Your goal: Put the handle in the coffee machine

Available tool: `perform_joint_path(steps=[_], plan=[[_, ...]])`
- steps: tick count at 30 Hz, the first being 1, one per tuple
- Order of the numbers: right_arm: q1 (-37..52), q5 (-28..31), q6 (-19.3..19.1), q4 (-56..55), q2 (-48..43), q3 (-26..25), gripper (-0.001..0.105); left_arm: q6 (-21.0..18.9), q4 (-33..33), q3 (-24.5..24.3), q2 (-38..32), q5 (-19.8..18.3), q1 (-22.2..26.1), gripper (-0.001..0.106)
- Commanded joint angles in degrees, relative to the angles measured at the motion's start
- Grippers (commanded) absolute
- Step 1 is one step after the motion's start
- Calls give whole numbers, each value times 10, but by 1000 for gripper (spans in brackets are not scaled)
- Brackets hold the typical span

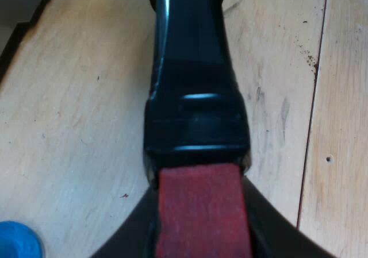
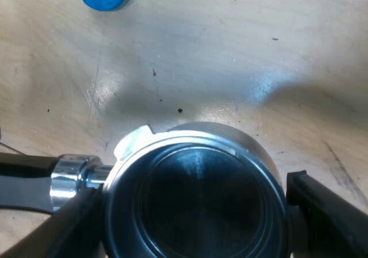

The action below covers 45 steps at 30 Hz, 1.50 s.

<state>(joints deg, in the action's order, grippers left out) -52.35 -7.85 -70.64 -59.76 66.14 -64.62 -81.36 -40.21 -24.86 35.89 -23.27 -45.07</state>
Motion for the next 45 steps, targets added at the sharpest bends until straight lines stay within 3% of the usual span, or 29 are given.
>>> perform_joint_path(steps=[1, 2, 3, 5, 7, 18, 30, 35, 41, 45], plan=[[0, 2, -15, 8, -7, -5, 57, 2, 4, -4, -2, -9, -1, 0], [0, 2, -21, 8, -7, -5, 74, 2, 4, -4, -2, -9, -1, 0], [0, 2, -29, 8, -7, -5, 79, 2, 4, -4, -2, -9, -1, 0], [0, 2, -62, 10, -7, -5, 100, 2, 4, -4, -2, -9, -1, 0], [0, 3, -66, 10, -9, -5, 105, 2, 4, -4, -2, -9, -1, 0], [1, 8, -79, 10, -10, -5, 105, -20, 11, -9, -2, -9, -1, 0], [1, 69, -82, 22, -79, -5, 105, -37, 11, -14, -11, -9, -1, 0], [1, 91, -81, 22, -101, -5, 105, -44, 11, -14, -31, 19, -1, 0], [-8, 94, -76, 26, -111, -5, 105, -95, 11, -14, -55, 21, -1, 0], [-46, 136, -76, 46, -111, -5, 105, -115, 10, -14, -62, 21, -1, 0]])
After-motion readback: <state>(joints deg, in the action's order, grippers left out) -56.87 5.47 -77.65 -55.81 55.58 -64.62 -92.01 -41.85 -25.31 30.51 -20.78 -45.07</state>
